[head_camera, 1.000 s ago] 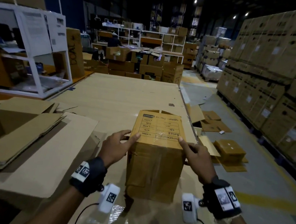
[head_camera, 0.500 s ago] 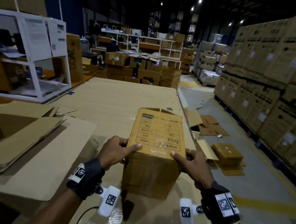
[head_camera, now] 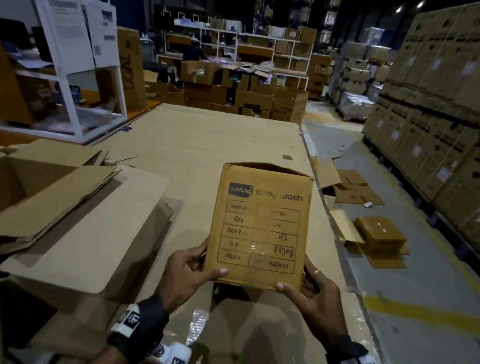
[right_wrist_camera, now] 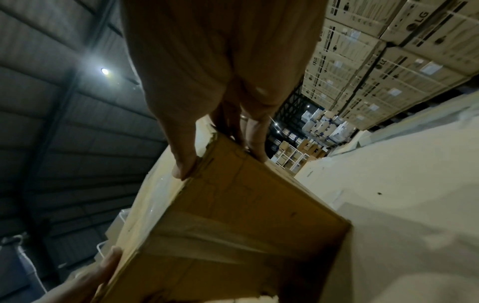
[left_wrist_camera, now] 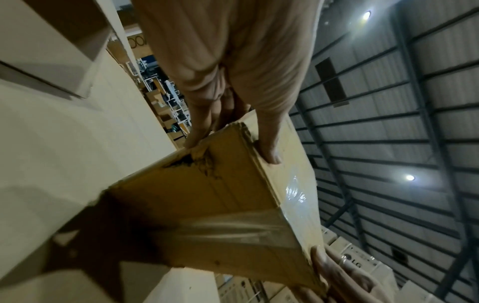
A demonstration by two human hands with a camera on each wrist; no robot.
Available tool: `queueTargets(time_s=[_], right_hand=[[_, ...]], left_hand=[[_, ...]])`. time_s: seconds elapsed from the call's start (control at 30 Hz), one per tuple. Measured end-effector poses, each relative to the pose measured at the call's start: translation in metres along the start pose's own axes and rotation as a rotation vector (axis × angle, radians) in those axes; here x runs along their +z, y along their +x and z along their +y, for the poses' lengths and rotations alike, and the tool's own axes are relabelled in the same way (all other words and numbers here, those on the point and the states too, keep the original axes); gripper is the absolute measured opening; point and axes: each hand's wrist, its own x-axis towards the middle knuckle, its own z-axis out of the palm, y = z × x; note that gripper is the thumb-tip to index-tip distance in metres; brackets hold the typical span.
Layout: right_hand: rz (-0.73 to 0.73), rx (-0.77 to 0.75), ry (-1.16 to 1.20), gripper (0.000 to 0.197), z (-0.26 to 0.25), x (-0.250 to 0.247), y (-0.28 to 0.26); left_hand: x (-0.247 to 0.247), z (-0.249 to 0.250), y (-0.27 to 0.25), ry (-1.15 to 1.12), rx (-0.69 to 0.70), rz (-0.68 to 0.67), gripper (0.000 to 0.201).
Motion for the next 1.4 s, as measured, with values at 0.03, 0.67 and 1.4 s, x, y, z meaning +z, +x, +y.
queueTargets(time_s=[0.03,0.67,1.4], right_hand=[[0.0,0.013,-0.003,0.086,0.008,0.002,-0.003],[0.04,0.075,-0.158,0.051,0.034,0.007,-0.024],[0.038,-0.305,-0.414,0.069,-0.052,0.006,0.04]], left_hand=[[0.001,-0.007,-0.003,0.005,-0.005,0.001,0.07],[0.009,-0.036,-0.031,0.376,-0.046,0.126,0.074],[0.02,0.034,0.017,0.654,0.328,0.15,0.078]])
